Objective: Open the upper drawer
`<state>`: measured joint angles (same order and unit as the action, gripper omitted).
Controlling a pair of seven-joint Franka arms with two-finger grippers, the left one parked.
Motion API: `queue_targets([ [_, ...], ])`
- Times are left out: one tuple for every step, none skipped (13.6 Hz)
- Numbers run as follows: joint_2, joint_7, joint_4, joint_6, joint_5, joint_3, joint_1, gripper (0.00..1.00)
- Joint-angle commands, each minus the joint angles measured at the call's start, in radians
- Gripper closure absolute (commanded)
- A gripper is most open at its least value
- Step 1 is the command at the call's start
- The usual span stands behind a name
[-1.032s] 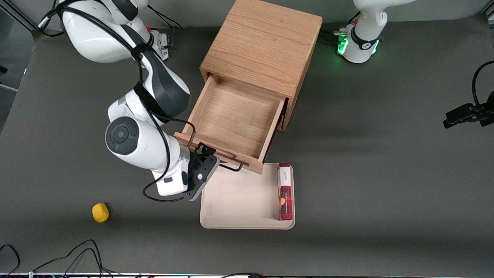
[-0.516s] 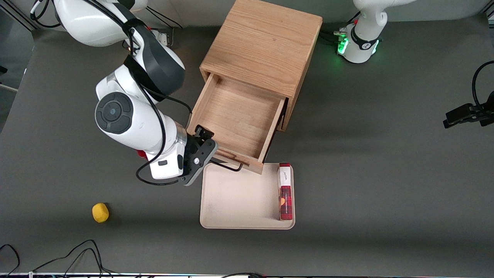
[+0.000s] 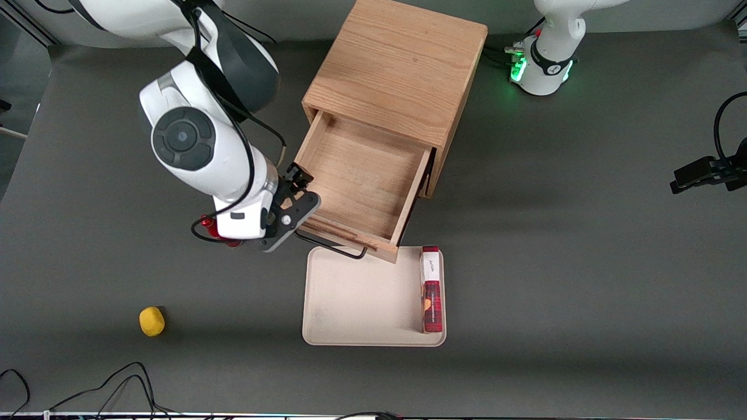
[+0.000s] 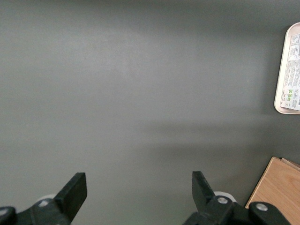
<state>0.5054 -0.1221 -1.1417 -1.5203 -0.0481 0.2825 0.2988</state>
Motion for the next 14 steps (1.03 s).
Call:
queue_targets([
  [-0.117, 0.084, -0.142, 0.012, -0.013, 0.003, -0.065, 0.00],
  [-0.136, 0.102, -0.157, 0.032, -0.013, 0.004, -0.082, 0.00],
  [-0.159, 0.111, -0.177, 0.034, -0.013, 0.004, -0.105, 0.00],
  [-0.185, 0.120, -0.205, 0.034, -0.012, 0.004, -0.127, 0.00],
  [-0.208, 0.157, -0.226, 0.034, 0.002, 0.004, -0.166, 0.00],
  [-0.229, 0.182, -0.249, 0.037, 0.004, 0.006, -0.194, 0.00],
  [-0.254, 0.185, -0.272, 0.038, 0.005, 0.006, -0.211, 0.00],
  [-0.269, 0.186, -0.279, 0.051, 0.004, 0.006, -0.236, 0.00],
  [-0.272, 0.200, -0.273, 0.077, 0.005, -0.005, -0.250, 0.00],
  [-0.283, 0.225, -0.273, 0.098, 0.022, -0.003, -0.282, 0.00],
  [-0.289, 0.239, -0.280, 0.116, 0.058, 0.009, -0.321, 0.00],
  [-0.304, 0.230, -0.300, 0.115, 0.057, 0.009, -0.328, 0.00],
  [-0.320, 0.229, -0.314, 0.108, 0.059, 0.009, -0.340, 0.00],
  [-0.338, 0.223, -0.334, 0.104, 0.059, 0.010, -0.366, 0.00],
])
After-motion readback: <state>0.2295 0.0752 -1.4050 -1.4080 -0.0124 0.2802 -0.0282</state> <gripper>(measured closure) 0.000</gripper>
